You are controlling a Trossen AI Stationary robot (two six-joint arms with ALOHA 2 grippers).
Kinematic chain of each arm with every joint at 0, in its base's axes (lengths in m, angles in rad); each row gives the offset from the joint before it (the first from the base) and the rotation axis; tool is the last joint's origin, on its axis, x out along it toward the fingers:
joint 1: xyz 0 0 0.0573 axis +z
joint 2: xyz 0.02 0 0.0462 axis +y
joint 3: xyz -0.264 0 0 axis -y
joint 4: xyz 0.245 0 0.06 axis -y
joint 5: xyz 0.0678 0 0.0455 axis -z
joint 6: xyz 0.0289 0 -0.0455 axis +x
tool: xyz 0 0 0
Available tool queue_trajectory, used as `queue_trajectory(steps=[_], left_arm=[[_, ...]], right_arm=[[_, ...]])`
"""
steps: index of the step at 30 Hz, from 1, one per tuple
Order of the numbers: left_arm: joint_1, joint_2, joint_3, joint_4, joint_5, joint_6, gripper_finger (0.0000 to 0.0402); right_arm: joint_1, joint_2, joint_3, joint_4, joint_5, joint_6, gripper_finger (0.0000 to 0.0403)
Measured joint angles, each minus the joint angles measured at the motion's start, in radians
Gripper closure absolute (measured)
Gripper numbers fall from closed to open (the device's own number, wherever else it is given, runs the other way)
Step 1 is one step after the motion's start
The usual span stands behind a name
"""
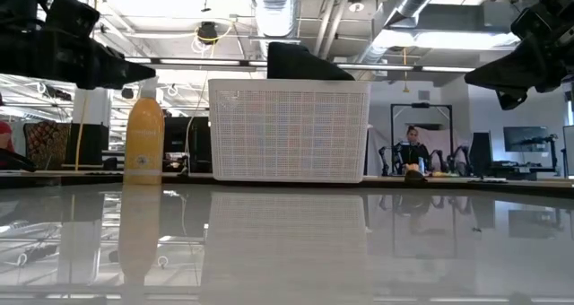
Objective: Fold laundry
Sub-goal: Remove the dark blue jeans from the white bin
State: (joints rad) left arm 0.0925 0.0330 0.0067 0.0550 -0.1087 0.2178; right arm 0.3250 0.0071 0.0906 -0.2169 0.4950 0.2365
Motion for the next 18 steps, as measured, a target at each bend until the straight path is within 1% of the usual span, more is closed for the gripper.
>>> queue_trajectory(steps=[3, 4, 6, 9, 11, 13, 15, 18], left_arm=[[0.0, 0.0, 0.0, 0.019, 0.05, -0.155, 0.0402], [-0.001, 0.0, 0.0, 0.03, 0.051, -0.202, 0.0401], [0.0, 0.0, 0.0, 0.049, 0.022, -0.253, 0.0401], [0.0, 0.0, 0.0, 0.086, -0.066, -0.258, 0.0401], [0.0, 0.0, 0.0, 0.116, -0.122, -0.291, 0.0401], [0.0, 0.0, 0.0, 0.141, -0.146, -0.35, 0.0401], [0.0, 0.001, 0.0, 0.168, -0.159, -0.399, 0.0401], [0.0, 0.029, 0.0, 0.252, -0.155, -0.376, 0.0401]], right_arm=[[0.0, 0.0, 0.0, 0.0, 0.0, 0.0, 0.0377], [0.0, 0.0, 0.0, 0.0, 0.0, 0.0, 0.0377], [0.0, 0.0, 0.0, 0.005, 0.0, 0.0, 0.0377], [0.0, 0.0, -0.003, 0.047, 0.0, 0.0, 0.0377], [0.0, 0.0, -0.003, 0.104, 0.001, -0.002, 0.0377], [-0.006, 0.0, -0.003, 0.171, 0.015, -0.045, 0.0377], [-0.024, 0.0, -0.003, 0.256, 0.052, -0.091, 0.0377], [-0.072, 0.0, -0.002, 0.409, 0.099, -0.172, 0.0377]])
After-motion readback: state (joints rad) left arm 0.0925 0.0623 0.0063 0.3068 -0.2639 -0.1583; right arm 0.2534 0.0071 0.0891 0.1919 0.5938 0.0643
